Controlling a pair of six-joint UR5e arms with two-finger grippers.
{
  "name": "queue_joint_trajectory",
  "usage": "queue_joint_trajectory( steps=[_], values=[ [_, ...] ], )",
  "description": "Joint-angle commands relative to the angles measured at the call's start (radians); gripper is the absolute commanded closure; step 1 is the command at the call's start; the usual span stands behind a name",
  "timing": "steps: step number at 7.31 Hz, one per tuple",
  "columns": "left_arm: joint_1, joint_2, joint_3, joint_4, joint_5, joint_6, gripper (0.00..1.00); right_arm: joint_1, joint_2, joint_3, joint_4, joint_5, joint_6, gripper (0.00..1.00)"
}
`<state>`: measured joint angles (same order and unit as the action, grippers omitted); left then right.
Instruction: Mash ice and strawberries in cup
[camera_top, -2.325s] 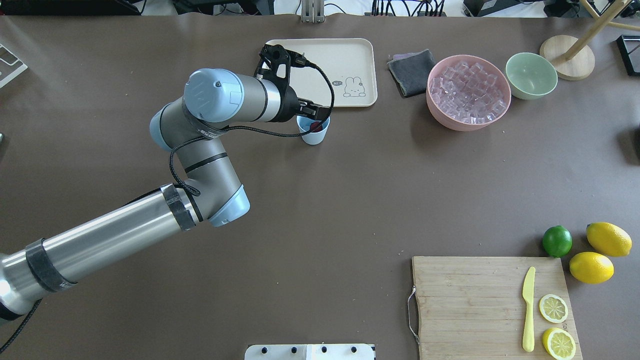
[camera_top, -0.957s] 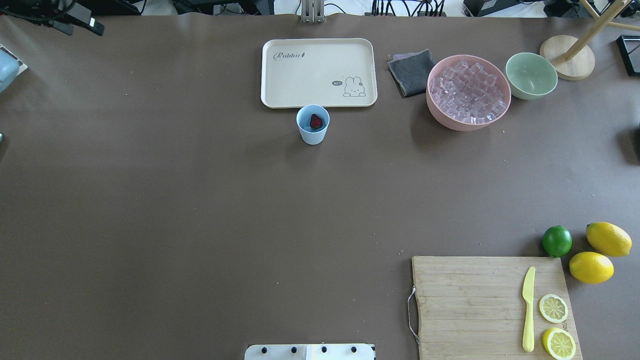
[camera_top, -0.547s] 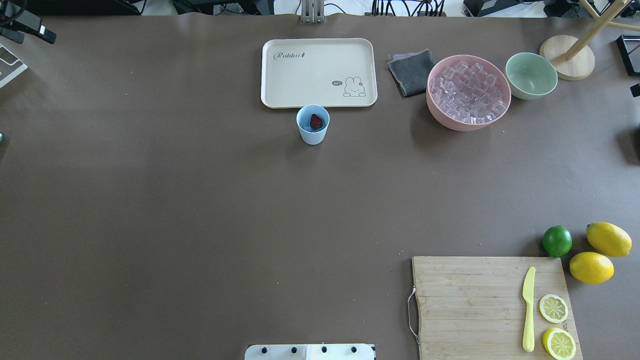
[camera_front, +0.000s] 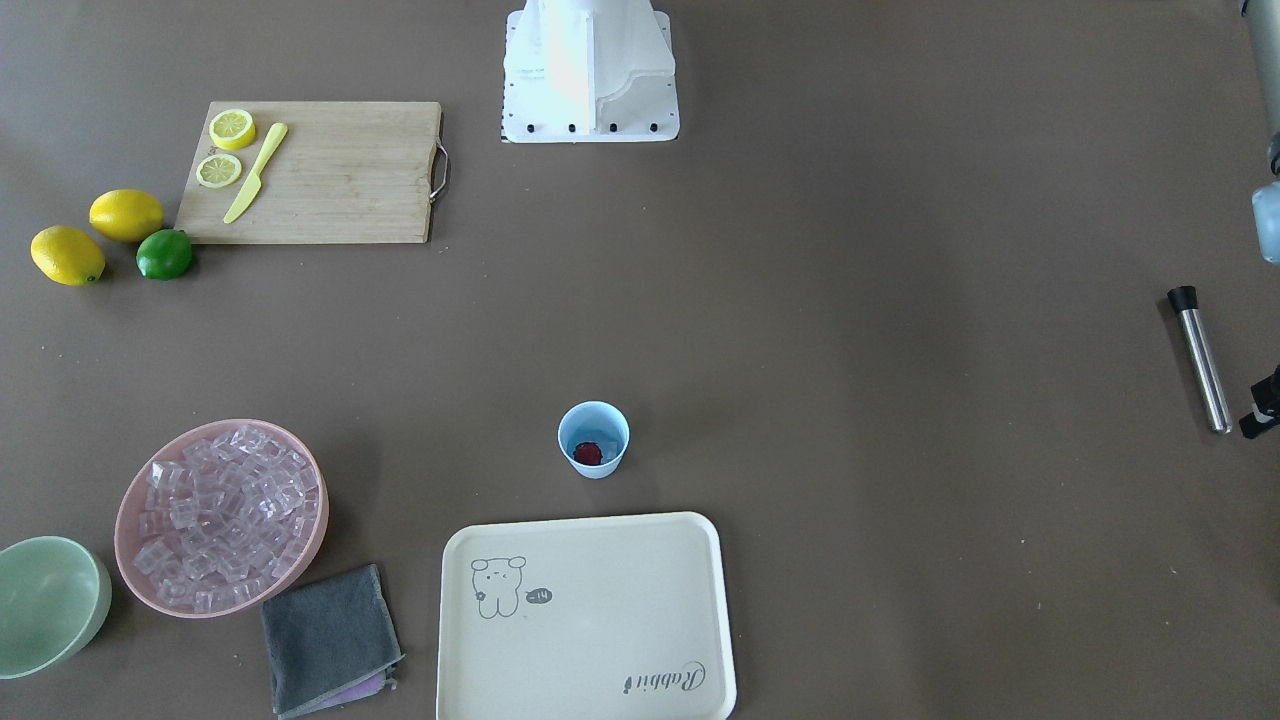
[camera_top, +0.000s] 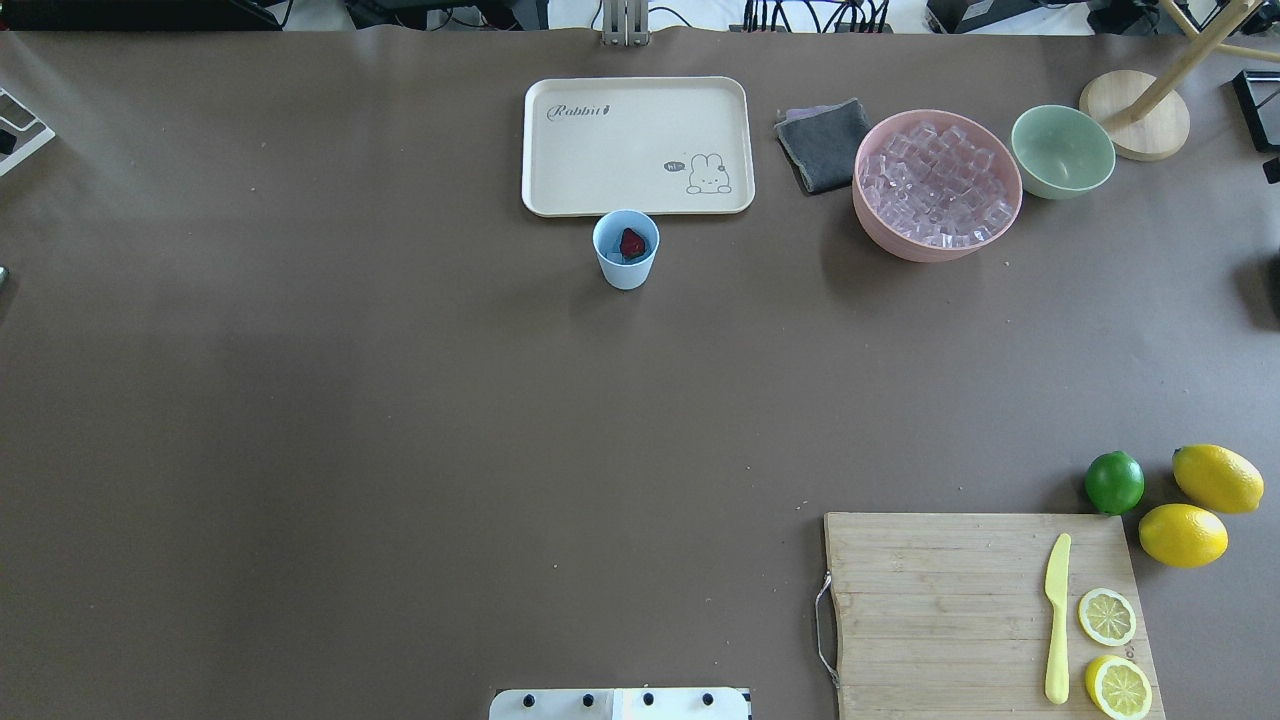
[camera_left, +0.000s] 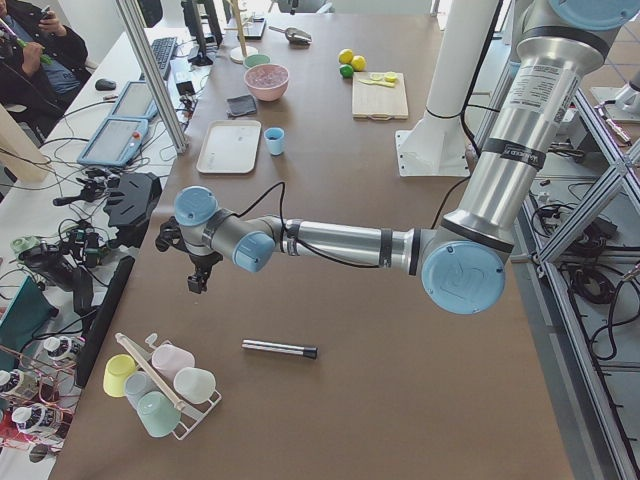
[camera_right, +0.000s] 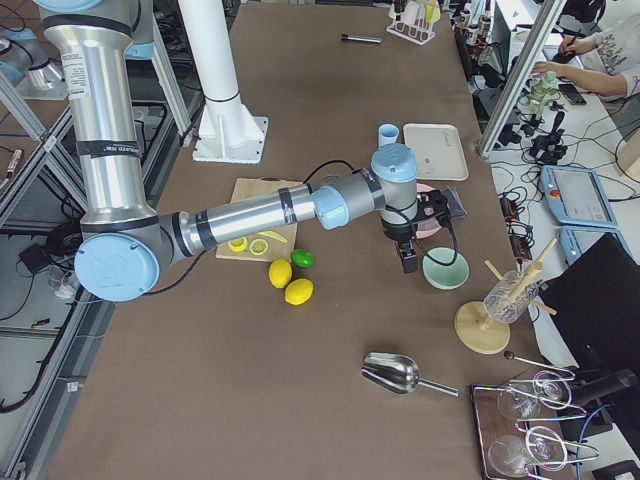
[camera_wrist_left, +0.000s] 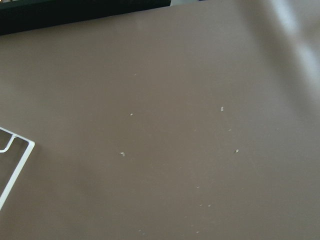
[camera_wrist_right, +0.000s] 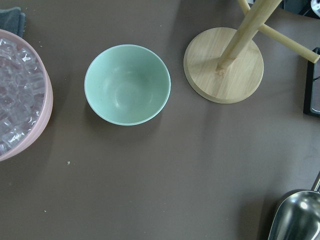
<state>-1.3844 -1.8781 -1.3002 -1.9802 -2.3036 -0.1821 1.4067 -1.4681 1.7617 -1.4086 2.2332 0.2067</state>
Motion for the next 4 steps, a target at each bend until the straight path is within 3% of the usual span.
queue_joint_trajectory(
  steps=[1,4],
  values=[
    [0.046,0.039,0.009,-0.002,0.076,0.009,0.03,0.002,0.0,0.001,0.002,-0.012,-0.007,0.0],
    [0.067,0.095,0.053,-0.025,0.079,0.006,0.02,0.003,-0.02,0.044,0.004,-0.049,-0.013,0.0]
  ],
)
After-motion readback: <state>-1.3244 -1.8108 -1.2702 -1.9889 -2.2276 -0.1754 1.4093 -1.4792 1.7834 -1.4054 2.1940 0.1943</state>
